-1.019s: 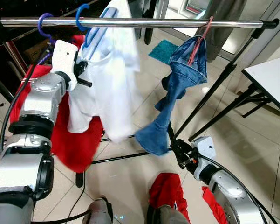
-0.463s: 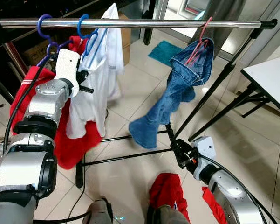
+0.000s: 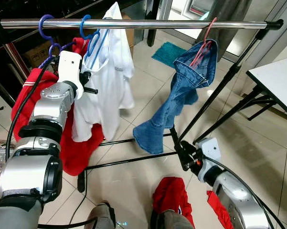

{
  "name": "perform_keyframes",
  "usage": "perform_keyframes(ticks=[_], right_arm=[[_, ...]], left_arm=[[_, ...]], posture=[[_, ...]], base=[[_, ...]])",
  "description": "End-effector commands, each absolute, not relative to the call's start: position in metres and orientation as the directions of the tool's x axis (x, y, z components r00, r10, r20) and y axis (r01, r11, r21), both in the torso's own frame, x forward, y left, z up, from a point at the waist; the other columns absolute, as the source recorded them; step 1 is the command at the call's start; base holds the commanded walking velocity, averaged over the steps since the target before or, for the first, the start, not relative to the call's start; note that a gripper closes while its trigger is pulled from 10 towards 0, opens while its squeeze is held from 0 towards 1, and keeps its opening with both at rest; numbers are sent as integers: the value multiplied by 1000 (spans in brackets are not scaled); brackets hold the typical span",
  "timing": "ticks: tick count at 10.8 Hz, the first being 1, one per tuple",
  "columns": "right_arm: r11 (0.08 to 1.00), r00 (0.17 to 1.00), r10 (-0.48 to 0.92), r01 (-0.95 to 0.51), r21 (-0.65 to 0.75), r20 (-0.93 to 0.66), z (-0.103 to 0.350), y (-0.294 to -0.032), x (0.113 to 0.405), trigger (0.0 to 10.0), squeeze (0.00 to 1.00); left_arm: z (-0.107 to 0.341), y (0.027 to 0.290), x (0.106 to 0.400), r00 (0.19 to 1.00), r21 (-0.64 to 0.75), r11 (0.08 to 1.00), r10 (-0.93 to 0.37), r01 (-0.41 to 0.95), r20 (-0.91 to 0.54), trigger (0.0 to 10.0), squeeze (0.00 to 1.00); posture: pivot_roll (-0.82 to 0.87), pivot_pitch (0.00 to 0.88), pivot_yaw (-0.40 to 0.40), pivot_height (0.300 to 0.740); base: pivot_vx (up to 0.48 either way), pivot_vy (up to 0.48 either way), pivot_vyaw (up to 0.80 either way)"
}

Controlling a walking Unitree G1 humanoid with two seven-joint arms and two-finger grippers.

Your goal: Hang hanger

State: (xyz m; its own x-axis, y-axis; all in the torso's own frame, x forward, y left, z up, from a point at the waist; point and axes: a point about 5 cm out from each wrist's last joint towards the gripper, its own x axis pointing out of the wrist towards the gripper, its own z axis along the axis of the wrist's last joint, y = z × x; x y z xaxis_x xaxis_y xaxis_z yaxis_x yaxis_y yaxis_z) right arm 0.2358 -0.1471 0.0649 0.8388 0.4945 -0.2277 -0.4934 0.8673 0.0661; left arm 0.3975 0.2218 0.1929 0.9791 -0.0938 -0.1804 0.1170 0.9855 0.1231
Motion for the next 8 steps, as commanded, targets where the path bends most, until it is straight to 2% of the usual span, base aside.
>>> perform_keyframes(ticks=[1, 3, 5, 8], right_arm=[[879, 847, 474, -472, 72, -242, 61, -153, 234, 10000, 0], [879, 848, 474, -471, 72, -239, 61, -152, 235, 10000, 0], [880, 849, 473, -469, 76, -237, 61, -151, 236, 10000, 0], [882, 850, 470, -465, 79, -237, 61, -151, 235, 10000, 0]], left_arm=[[191, 223, 397, 982, 81, 992, -84, 98, -168, 10000, 1000], [193, 224, 397, 989, 108, 992, -43, 59, -139, 10000, 1000], [196, 220, 396, 995, 149, 988, -17, 32, -99, 10000, 0], [195, 208, 389, 998, 210, 978, -8, 19, -54, 10000, 0]], posture=[[116, 138, -89, 740], [117, 136, -88, 740], [118, 136, -83, 740], [119, 136, -82, 740]], base=[[0, 0, 0], [0, 0, 0], [0, 0, 0], [0, 0, 0]])
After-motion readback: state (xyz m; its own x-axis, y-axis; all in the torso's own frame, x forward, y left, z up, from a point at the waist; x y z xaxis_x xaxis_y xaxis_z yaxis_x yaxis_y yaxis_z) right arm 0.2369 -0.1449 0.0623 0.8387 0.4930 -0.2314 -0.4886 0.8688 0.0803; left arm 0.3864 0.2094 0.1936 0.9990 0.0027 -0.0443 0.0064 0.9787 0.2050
